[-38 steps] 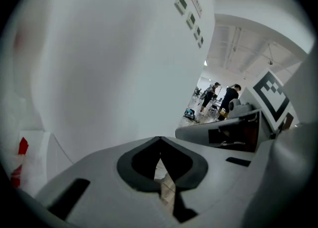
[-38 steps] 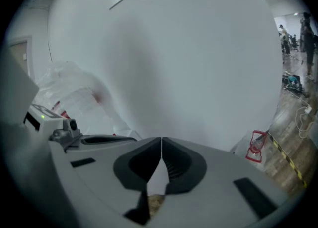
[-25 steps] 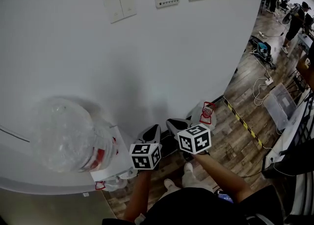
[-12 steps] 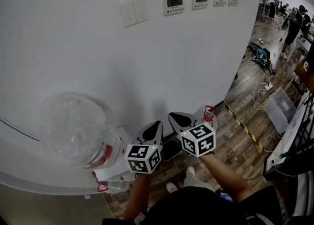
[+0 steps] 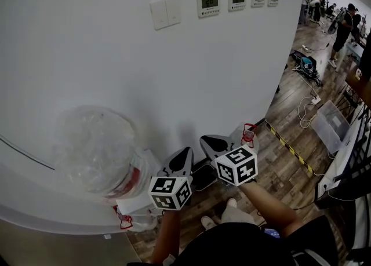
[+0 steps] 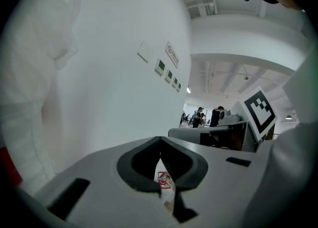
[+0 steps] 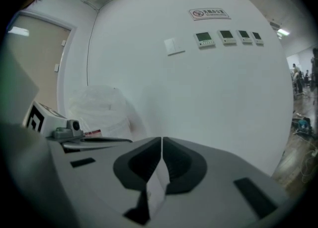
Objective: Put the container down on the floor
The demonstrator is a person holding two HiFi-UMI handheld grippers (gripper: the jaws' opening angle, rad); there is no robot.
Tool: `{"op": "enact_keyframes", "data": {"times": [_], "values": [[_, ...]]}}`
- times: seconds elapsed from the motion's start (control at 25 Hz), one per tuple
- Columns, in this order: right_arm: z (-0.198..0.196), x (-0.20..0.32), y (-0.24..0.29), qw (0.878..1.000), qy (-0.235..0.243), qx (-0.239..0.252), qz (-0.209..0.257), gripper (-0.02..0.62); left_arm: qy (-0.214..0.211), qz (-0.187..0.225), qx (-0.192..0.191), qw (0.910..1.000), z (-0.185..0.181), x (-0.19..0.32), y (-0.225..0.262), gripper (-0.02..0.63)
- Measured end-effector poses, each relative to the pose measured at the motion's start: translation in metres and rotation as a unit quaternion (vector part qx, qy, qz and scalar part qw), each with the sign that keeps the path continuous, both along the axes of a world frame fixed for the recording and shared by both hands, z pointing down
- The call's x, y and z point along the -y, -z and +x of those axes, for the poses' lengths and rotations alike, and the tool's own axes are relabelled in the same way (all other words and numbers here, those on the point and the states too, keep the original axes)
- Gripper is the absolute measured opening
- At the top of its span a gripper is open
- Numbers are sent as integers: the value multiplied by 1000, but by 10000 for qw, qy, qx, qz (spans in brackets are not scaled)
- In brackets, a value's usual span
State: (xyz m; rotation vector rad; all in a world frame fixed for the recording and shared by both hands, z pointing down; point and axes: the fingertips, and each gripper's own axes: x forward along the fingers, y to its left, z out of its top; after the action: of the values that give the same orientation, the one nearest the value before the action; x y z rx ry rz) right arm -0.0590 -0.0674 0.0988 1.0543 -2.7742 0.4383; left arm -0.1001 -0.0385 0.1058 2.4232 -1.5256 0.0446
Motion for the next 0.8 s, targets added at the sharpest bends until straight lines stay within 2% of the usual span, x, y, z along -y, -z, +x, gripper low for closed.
{"op": "enact_keyframes", "data": {"times": [0.36, 0.8], "values": [[-4, -9, 11, 9999, 116, 68, -20, 32, 60, 316, 20, 9995, -6, -6, 23, 14], [25, -12, 19, 9994, 328, 84, -114, 32, 11, 350, -79, 9994, 30, -8, 38, 14]]}}
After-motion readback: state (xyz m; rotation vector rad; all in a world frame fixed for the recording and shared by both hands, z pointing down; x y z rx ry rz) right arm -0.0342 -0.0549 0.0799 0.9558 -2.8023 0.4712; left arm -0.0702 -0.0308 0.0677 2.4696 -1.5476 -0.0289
